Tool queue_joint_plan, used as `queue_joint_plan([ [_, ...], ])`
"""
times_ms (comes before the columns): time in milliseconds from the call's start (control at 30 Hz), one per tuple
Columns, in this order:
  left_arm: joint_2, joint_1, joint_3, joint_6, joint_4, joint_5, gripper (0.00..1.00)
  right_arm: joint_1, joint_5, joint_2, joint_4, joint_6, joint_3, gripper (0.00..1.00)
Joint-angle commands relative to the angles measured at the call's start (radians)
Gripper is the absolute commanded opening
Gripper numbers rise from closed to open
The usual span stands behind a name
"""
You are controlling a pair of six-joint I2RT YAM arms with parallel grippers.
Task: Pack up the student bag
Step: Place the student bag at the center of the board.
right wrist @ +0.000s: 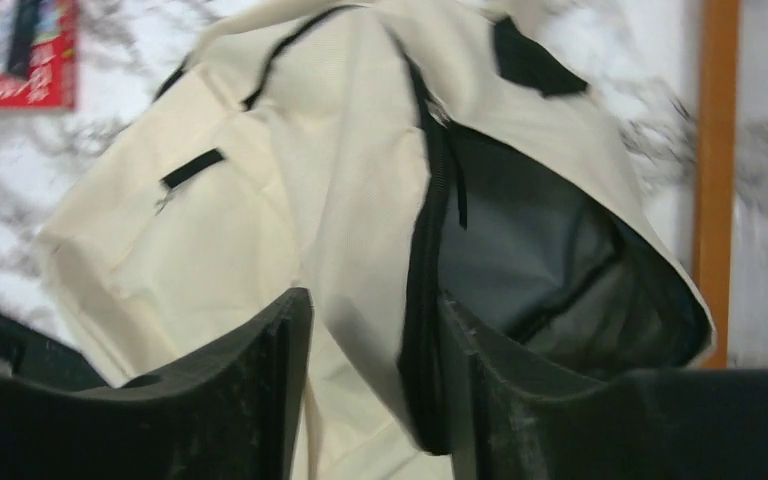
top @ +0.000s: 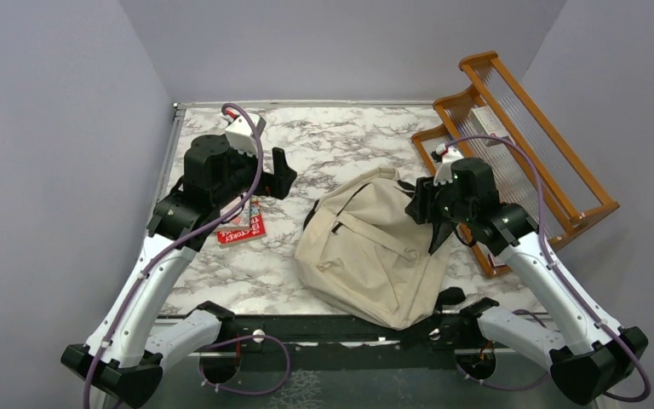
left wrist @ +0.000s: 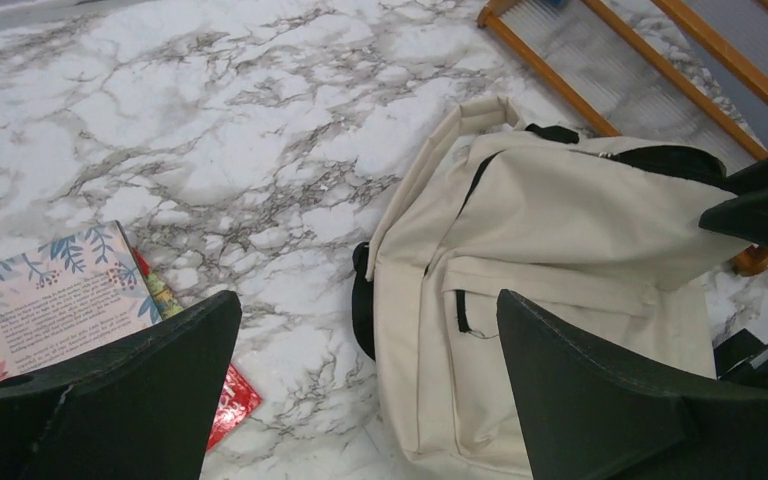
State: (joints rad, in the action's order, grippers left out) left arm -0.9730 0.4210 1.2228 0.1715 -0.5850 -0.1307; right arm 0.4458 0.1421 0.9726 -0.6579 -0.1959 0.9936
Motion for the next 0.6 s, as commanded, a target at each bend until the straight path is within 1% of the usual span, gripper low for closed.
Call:
queue_joint_plan([
  [0, -0.004, -0.004, -0.031, 0.003, 0.044, 0.012, 0.99, 0.007, -0.326, -0.019, -0.019, -0.159, -0.034, 0.57],
  [67, -0.003, -0.004, -0.043, 0.0, 0.046, 0.015, 0.99, 0.007, -0.398, -0.022, -0.03, -0.224, -0.046, 0.63],
  [167, 0.003, -0.004, -0.064, -0.001, 0.05, 0.019, 0.99, 0.007, -0.486, -0.038, -0.062, -0.359, -0.068, 0.68],
  [200, 0.007, -0.004, -0.071, 0.0, 0.052, 0.019, 0.99, 0.007, -0.503, -0.048, -0.08, -0.395, -0.077, 0.75],
  [233, 0.009, -0.004, -0.079, 0.001, 0.054, 0.021, 0.99, 0.007, -0.523, -0.059, -0.095, -0.436, -0.087, 0.85],
  [267, 0.012, -0.004, -0.089, 0.003, 0.057, 0.02, 0.99, 0.007, -0.55, -0.069, -0.116, -0.475, -0.098, 0.9],
  [333, 0.018, -0.004, -0.106, 0.005, 0.061, 0.021, 0.99, 0.007, -0.605, -0.093, -0.167, -0.56, -0.114, 0.97],
  [367, 0.021, -0.004, -0.115, 0.005, 0.064, 0.021, 0.99, 0.008, -0.628, -0.101, -0.191, -0.591, -0.123, 0.99],
  [467, 0.026, -0.004, -0.134, 0.005, 0.069, 0.019, 0.99, 0.007, -0.669, -0.121, -0.239, -0.659, -0.143, 1.0],
  [567, 0.026, -0.004, -0.148, 0.005, 0.078, 0.018, 0.99, 0.007, -0.648, -0.13, -0.217, -0.673, -0.186, 1.0],
])
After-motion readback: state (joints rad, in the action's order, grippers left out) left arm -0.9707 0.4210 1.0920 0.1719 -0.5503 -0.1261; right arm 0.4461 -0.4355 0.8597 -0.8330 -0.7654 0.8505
